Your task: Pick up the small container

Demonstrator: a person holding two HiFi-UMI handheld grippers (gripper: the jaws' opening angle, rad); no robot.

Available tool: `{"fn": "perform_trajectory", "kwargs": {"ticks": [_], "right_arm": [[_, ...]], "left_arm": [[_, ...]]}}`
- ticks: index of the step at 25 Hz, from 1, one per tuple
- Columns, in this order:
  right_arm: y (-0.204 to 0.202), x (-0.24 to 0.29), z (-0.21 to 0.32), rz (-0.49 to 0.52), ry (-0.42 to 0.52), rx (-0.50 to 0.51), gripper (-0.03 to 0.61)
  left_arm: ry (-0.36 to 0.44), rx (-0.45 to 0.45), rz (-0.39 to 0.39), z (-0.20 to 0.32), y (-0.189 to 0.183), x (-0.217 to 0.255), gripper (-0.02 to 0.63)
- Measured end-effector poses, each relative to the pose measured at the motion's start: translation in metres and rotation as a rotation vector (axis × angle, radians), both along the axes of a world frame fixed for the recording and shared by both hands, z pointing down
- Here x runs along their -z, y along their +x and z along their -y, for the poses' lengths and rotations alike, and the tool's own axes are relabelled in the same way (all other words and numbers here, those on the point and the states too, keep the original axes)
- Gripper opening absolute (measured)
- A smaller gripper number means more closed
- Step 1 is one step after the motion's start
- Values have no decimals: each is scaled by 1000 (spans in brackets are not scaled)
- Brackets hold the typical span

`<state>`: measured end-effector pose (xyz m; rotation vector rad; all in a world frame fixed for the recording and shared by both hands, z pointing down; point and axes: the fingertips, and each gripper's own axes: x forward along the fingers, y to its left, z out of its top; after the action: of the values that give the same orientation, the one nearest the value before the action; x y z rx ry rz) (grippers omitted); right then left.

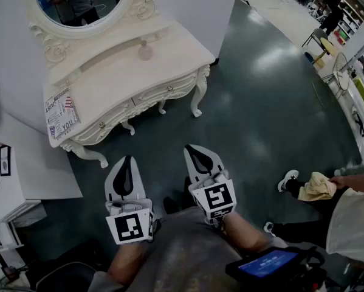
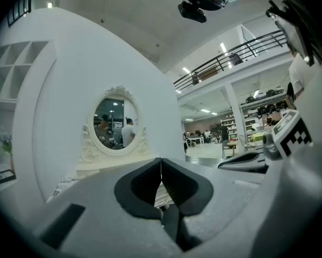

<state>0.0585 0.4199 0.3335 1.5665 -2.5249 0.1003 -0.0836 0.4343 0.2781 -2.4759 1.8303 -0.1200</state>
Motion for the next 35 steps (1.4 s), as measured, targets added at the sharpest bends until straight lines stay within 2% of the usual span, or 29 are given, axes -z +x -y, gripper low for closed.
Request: {"fn": "perform_trajectory", "kwargs": {"ticks": [10, 16, 26, 35], "right_arm": [[25, -9, 25, 11, -27, -5, 12], [36, -12, 52, 66, -32, 70, 14], [79, -2, 119, 63, -36, 86, 14], [76, 3, 165, 55, -23, 132, 14]], "left_arm": [[-45, -9, 20, 26, 28, -8, 15], [-67, -9, 45, 56, 56, -10, 15], [-28, 31, 68, 109, 99, 9, 15], [-22, 98, 65, 141, 92, 13, 15]]}}
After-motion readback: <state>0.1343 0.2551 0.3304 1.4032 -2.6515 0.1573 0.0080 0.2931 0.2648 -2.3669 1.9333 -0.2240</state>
